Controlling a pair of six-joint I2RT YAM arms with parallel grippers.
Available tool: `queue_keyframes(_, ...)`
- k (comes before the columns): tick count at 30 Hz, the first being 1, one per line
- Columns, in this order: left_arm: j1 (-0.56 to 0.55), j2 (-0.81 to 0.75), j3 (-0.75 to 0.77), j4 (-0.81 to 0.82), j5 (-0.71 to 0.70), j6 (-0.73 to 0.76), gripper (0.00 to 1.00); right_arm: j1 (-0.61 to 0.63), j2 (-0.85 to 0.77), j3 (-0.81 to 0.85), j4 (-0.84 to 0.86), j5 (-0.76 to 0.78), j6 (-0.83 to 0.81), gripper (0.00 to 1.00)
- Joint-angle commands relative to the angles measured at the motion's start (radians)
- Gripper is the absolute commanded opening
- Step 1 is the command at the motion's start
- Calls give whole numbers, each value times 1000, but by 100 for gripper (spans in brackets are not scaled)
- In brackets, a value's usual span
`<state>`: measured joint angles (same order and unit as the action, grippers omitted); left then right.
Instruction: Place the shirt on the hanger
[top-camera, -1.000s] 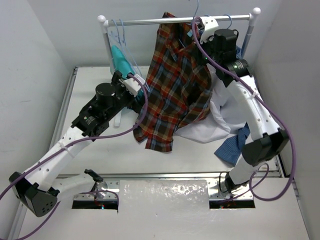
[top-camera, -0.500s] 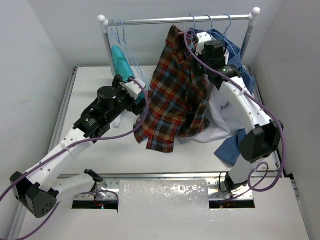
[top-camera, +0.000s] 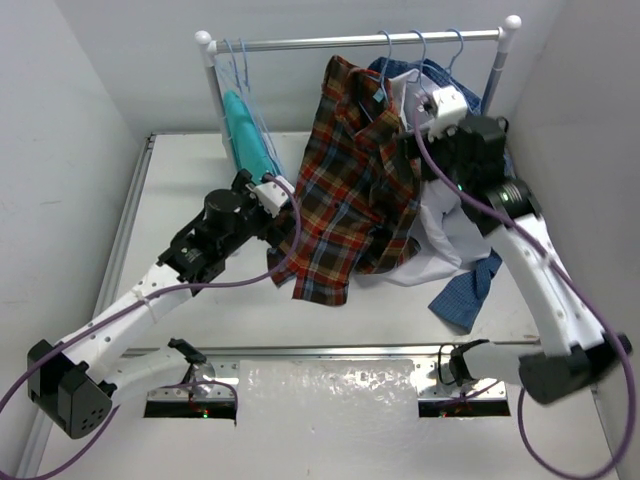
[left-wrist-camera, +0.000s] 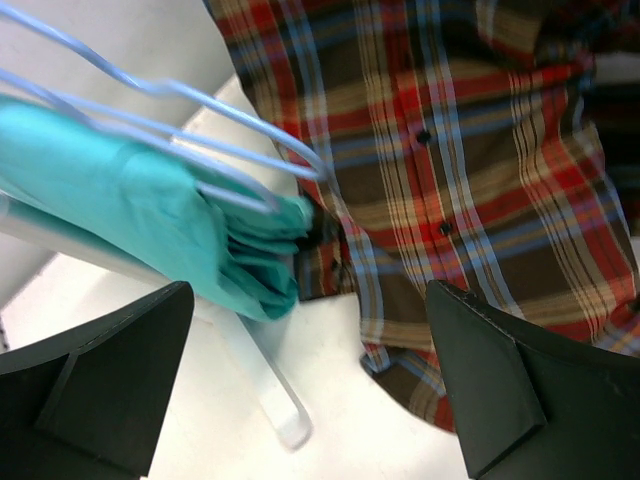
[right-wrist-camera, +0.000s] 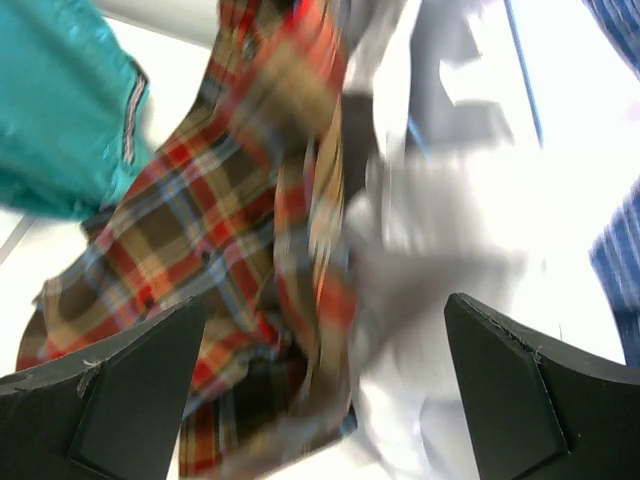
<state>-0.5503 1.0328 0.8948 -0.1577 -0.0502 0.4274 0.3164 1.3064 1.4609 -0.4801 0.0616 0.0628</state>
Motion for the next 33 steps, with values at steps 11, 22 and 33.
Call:
queue_keyframes(11,-2,-62,-333,214,-25,19,100,-5,-455,-874,144,199,225,99)
queue_keyframes(22,4,-82,-568,445,-112,91,100,-5,-588,-1323,531,397,342,99)
queue_keyframes(33,30,-94,-646,509,-129,-9,100,-4,-484,-1269,482,462,405,99)
